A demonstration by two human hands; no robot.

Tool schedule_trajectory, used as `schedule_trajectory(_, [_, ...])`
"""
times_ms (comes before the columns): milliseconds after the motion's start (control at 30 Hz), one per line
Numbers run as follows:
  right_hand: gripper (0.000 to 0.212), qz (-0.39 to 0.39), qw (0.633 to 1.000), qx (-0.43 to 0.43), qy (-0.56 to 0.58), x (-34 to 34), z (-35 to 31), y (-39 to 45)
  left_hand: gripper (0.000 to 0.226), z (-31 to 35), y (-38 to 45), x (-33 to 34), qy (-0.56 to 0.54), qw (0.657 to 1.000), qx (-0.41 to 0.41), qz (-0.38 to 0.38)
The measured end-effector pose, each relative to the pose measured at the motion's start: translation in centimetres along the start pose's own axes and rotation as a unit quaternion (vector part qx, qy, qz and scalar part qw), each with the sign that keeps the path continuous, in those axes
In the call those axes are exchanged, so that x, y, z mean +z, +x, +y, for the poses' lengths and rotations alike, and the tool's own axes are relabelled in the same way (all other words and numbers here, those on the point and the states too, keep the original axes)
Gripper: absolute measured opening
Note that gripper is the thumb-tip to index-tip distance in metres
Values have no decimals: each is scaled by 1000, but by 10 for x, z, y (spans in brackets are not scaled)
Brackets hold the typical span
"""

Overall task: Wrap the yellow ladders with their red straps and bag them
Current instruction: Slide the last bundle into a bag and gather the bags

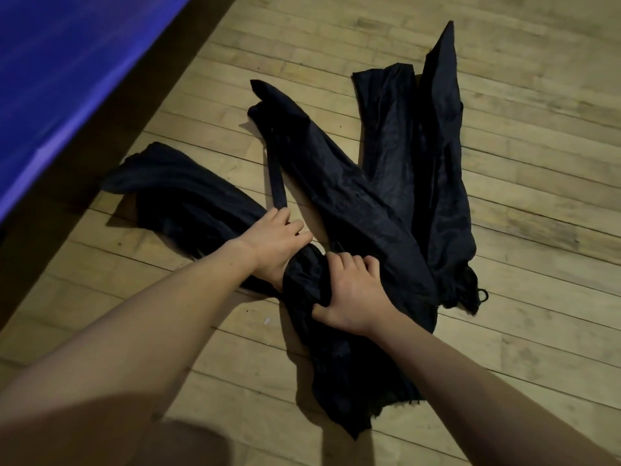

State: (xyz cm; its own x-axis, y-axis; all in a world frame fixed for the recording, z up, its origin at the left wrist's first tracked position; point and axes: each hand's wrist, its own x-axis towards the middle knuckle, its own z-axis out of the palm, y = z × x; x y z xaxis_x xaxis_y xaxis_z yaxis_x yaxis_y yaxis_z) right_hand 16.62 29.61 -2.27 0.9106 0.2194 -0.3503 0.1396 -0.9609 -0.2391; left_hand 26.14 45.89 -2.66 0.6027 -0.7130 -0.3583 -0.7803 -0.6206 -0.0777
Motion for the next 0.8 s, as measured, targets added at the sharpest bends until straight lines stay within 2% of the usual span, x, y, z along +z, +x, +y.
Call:
schedule_trajectory(100, [100,-24,1000,11,4,1,-1,1,89,6,-12,11,-63,996,-43,39])
schedule_trajectory(167, [107,-21,999,32,21,2,-7,1,100,9,-20,17,-104,988,-86,70])
schedule_trajectory(267, [107,11,999,31,31,6,-14,-6,112,14,-33,25,-129,972,-164,106])
schedule_trajectory(333, [104,32,998,24,41,11,-15,-10,109,14,-39,26,-130,970,-190,82])
schedule_trajectory(400, [101,39,998,18,50,12,-13,-10,103,11,-37,20,-91,981,-170,30])
schedule_trajectory(467, [96,40,998,10,45,11,-9,-8,94,4,-28,14,-31,992,-123,8])
schedule_trajectory(567, [86,59,997,-12,46,6,-3,-7,77,-5,-21,13,0,997,-79,22])
schedule_trajectory(633, [79,125,987,-7,97,2,-2,-4,75,-8,-22,18,4,997,-64,41])
schedule_trajectory(700, [69,197,974,34,102,-2,2,10,74,-10,-23,24,8,996,-54,77])
schedule_trajectory(733, [68,209,972,70,84,-5,5,19,72,-11,-23,26,4,994,-52,99])
schedule_trajectory(800, [74,184,970,149,49,-10,13,38,69,-12,-21,29,-1,990,-47,130])
